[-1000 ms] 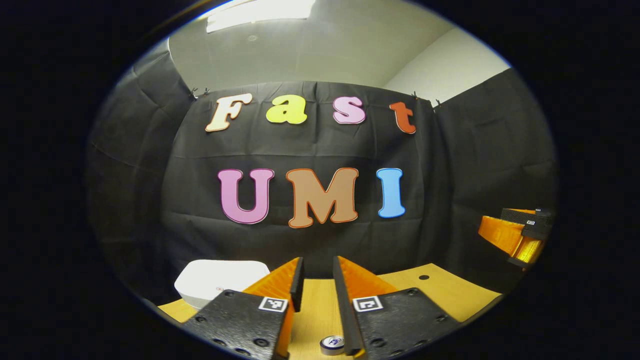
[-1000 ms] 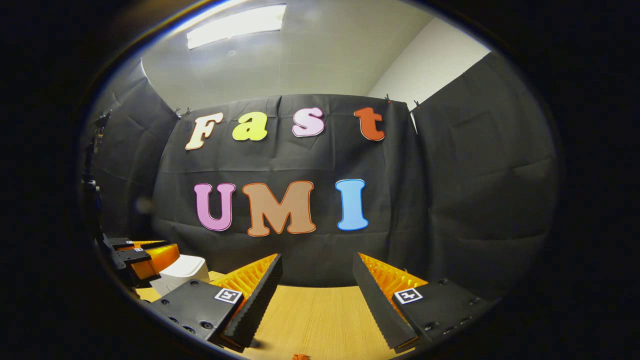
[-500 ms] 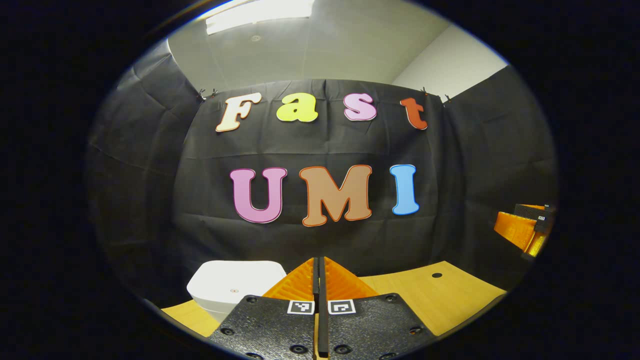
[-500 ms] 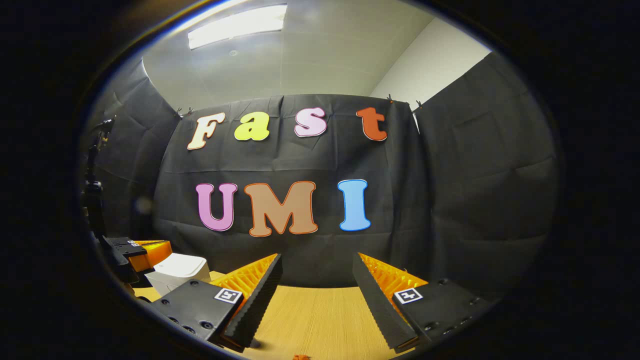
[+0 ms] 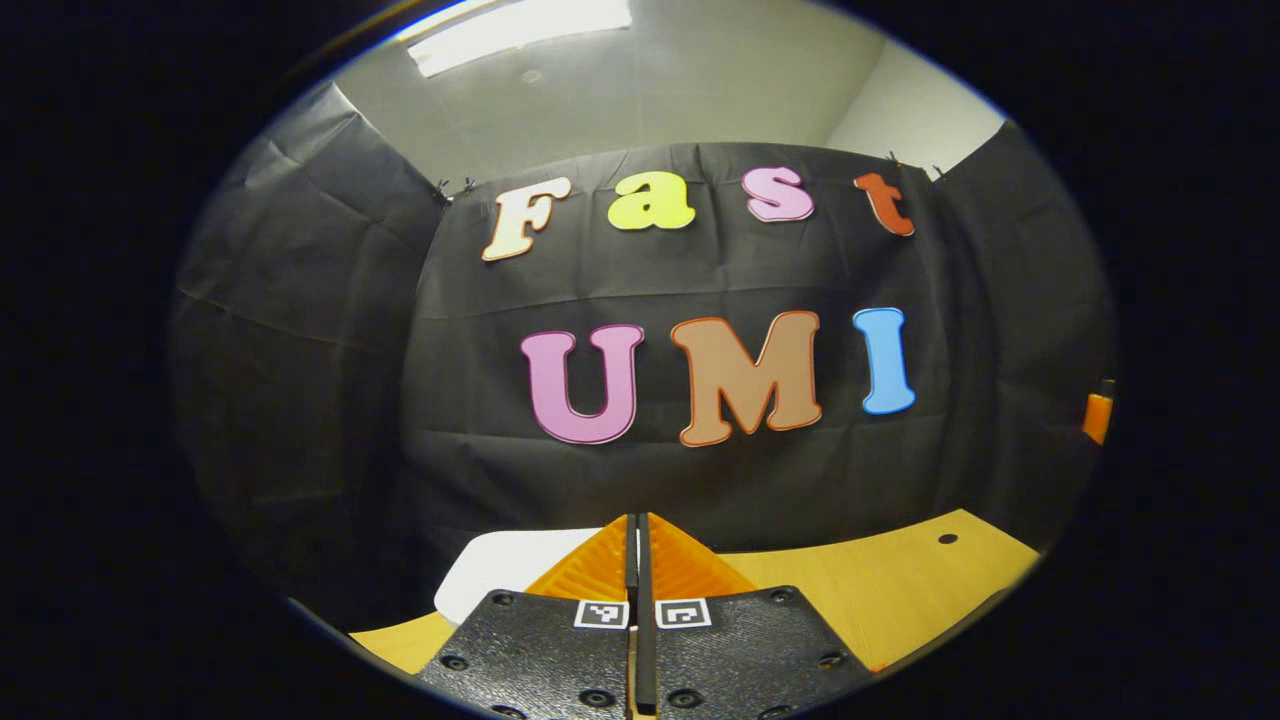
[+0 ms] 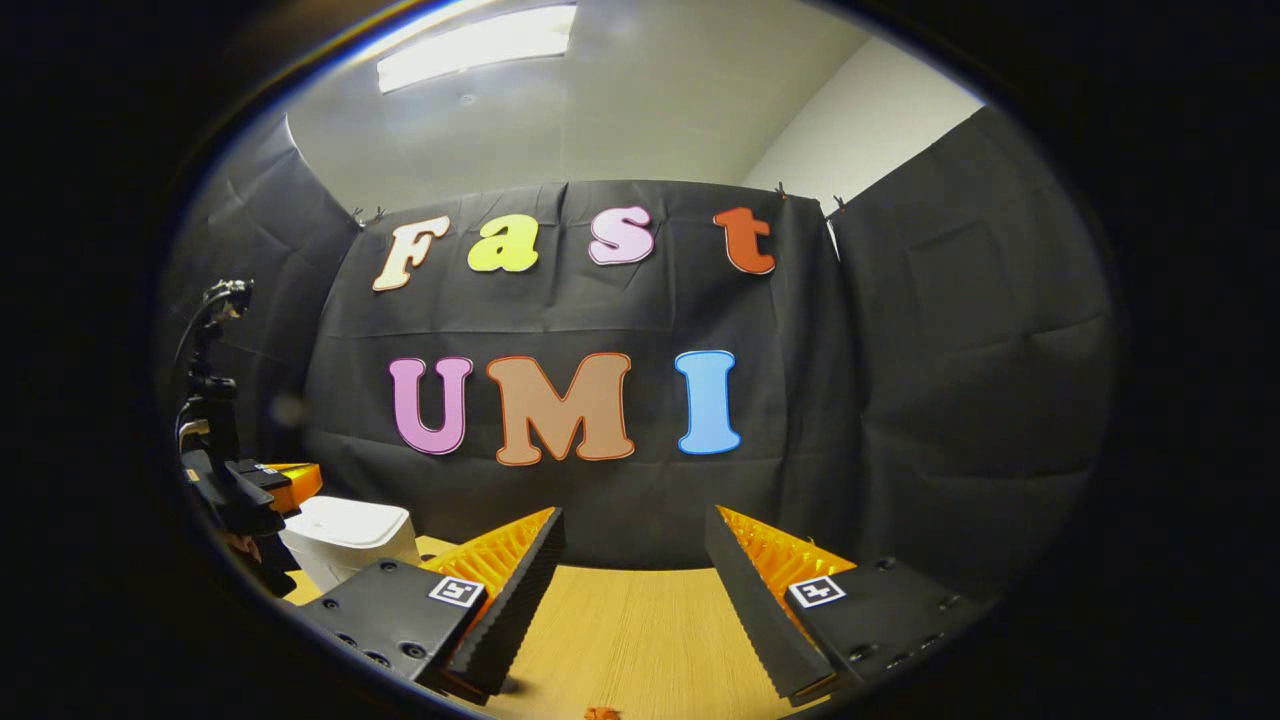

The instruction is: Press the lid of the desktop garbage bin to open it, pick up the crumpled paper on the desktop and throw it into the bin, then pick up the pop can on the desktop and drop it into the bin, and finally close the garbage bin lid.

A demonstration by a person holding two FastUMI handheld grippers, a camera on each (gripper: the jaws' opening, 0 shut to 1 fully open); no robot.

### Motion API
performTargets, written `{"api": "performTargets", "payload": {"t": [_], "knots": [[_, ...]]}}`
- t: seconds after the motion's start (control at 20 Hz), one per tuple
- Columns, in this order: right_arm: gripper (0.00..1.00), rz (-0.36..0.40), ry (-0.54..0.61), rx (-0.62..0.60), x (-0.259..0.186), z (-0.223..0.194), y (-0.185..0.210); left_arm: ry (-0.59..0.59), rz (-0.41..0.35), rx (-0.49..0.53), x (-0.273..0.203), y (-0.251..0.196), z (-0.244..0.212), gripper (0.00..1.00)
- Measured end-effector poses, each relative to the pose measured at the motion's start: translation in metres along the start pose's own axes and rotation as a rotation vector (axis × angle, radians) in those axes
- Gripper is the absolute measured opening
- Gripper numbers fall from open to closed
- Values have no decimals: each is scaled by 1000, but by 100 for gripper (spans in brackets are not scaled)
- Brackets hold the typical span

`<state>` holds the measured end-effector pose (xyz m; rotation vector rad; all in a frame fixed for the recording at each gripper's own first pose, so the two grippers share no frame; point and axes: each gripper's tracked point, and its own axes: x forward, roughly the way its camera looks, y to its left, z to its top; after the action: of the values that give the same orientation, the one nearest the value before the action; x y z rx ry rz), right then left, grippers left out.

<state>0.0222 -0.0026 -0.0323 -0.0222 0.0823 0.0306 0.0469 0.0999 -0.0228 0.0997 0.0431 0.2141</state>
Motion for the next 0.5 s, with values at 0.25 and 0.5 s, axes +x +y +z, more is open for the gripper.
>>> {"api": "performTargets", "payload": {"t": [0.25,0.5], "knots": [[96,-12,20,-10,1,-7,1,98,53,-23,20,25,-43,0],[96,-16,33,-21,0,-10,5,261,81,-28,17,38,-99,0]]}}
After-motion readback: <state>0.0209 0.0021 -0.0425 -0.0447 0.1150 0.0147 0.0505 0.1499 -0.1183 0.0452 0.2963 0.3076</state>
